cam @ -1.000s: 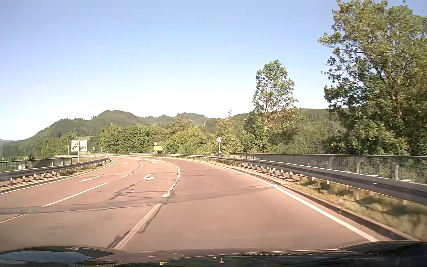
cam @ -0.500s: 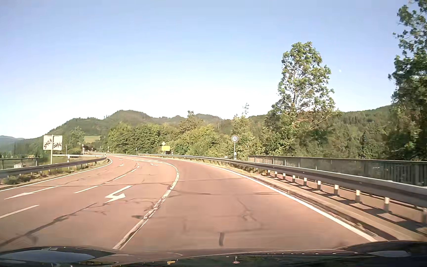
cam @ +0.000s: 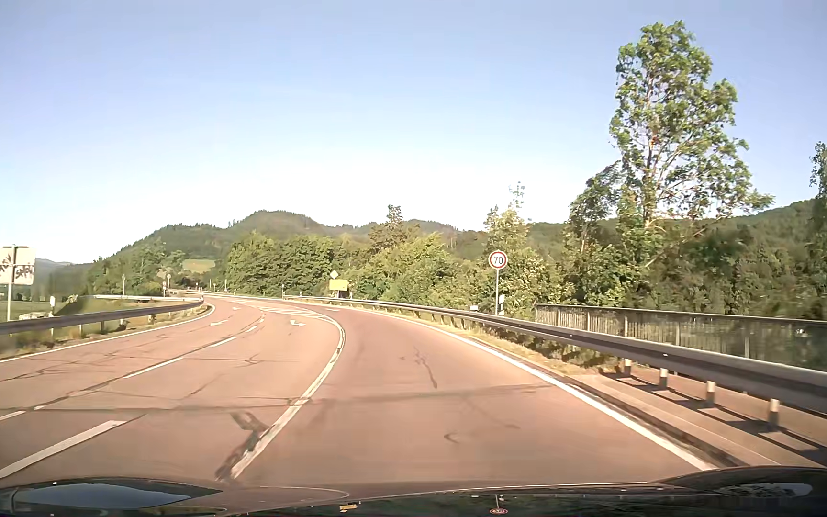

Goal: Follow the waypoints while adhering to traffic rules and regulations

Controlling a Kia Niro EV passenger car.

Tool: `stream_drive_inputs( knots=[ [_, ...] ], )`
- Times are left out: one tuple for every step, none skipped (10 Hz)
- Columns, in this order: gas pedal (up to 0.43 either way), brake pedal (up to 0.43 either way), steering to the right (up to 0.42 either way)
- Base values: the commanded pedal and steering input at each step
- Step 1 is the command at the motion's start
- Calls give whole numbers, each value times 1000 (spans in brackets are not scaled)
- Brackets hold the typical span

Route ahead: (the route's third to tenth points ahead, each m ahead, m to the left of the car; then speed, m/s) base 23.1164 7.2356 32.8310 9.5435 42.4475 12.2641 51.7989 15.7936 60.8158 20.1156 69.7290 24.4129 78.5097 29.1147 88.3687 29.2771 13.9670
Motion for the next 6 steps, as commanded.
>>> stream_drive_inputs(
  knots=[
    [59, 0, -36],
    [98, 0, -36],
    [110, 0, -36],
    [110, 0, -36],
    [110, 0, -36],
    [110, 0, -36]
  ],
)
